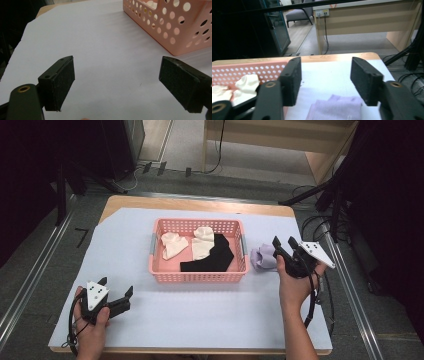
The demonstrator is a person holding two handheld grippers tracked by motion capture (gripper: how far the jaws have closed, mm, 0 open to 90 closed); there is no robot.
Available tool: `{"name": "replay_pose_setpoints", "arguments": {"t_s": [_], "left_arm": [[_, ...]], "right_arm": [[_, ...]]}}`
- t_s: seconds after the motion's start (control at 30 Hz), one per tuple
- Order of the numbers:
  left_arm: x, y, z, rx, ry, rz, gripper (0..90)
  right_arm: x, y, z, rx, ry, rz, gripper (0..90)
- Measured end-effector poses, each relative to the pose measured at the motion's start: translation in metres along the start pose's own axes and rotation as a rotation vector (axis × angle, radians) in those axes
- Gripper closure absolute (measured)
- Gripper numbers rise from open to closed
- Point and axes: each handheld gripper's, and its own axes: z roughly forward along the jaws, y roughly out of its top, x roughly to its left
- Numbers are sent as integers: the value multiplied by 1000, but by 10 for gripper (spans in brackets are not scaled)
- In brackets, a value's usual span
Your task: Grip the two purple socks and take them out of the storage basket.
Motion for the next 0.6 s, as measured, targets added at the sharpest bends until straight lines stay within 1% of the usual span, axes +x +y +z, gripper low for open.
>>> {"name": "replay_pose_setpoints", "arguments": {"t_s": [0.03,0.07,0.1,0.23,0.27,0.3,0.37,0.5,0.53,0.6], "left_arm": [[0,0,0,0,0,0,141],[0,0,0,3,0,1,141],[0,0,0,3,0,1,141],[0,0,0,3,1,4,142],[0,0,0,3,1,4,142],[0,0,0,2,2,4,142],[-1,0,0,-1,2,4,142],[-1,0,0,-3,4,6,142],[-1,0,0,-2,5,5,142],[-1,0,0,-2,4,7,142]], "right_arm": [[0,0,0,0,0,0,417],[-2,-4,-4,7,15,10,390],[-3,-6,-5,9,19,10,376],[-8,-14,-12,21,26,18,348],[-9,-17,-14,23,29,23,338],[-14,-24,-20,27,38,41,324],[-17,-30,-24,29,42,50,315],[-27,-45,-33,45,32,56,311],[-29,-49,-36,52,30,66,312],[-31,-52,-38,55,28,62,311]]}}
